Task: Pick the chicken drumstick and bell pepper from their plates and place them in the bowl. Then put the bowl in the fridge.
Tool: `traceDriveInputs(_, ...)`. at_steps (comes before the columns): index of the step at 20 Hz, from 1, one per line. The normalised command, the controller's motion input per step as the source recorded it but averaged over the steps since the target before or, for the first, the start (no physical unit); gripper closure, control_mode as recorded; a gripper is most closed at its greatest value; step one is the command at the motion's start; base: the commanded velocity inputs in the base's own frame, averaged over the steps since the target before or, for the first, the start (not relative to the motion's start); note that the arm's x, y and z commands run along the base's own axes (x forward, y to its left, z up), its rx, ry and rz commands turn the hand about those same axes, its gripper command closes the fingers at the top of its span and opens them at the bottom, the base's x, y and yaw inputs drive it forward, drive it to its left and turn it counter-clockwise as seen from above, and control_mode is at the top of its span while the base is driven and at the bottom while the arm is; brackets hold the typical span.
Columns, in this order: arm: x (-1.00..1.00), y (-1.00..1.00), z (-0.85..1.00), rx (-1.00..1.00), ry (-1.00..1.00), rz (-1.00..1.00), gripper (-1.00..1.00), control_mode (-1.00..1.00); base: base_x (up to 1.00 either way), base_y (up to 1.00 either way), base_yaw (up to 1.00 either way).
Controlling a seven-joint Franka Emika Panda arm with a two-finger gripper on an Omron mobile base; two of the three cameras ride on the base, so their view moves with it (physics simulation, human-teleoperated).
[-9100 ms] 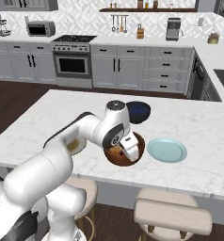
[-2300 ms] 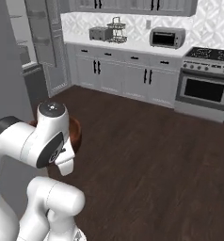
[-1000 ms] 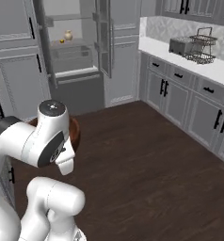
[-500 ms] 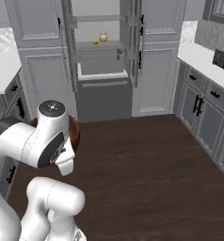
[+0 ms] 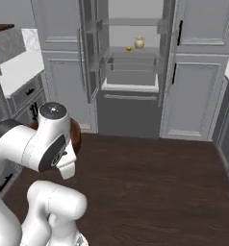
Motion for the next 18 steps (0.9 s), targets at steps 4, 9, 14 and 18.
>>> traceDriveInputs(4,0.00,0.00,0.00,0.00,0.00,0.00,1.00,1.00,1.00,-0.89,0.25)
traceDriveInputs(9,0.00,0.00,0.00,0.00,0.00,0.00,1.00,1.00,1.00,-0.09,0.00)
traceDriveInputs(14,0.00,0.00,0.00,0.00,0.00,0.00,1.00,1.00,1.00,-0.14,-0.01)
traceDriveInputs(18,0.00,0.00,0.00,0.00,0.00,0.00,1.00,1.00,0.94,-0.02,-0.07)
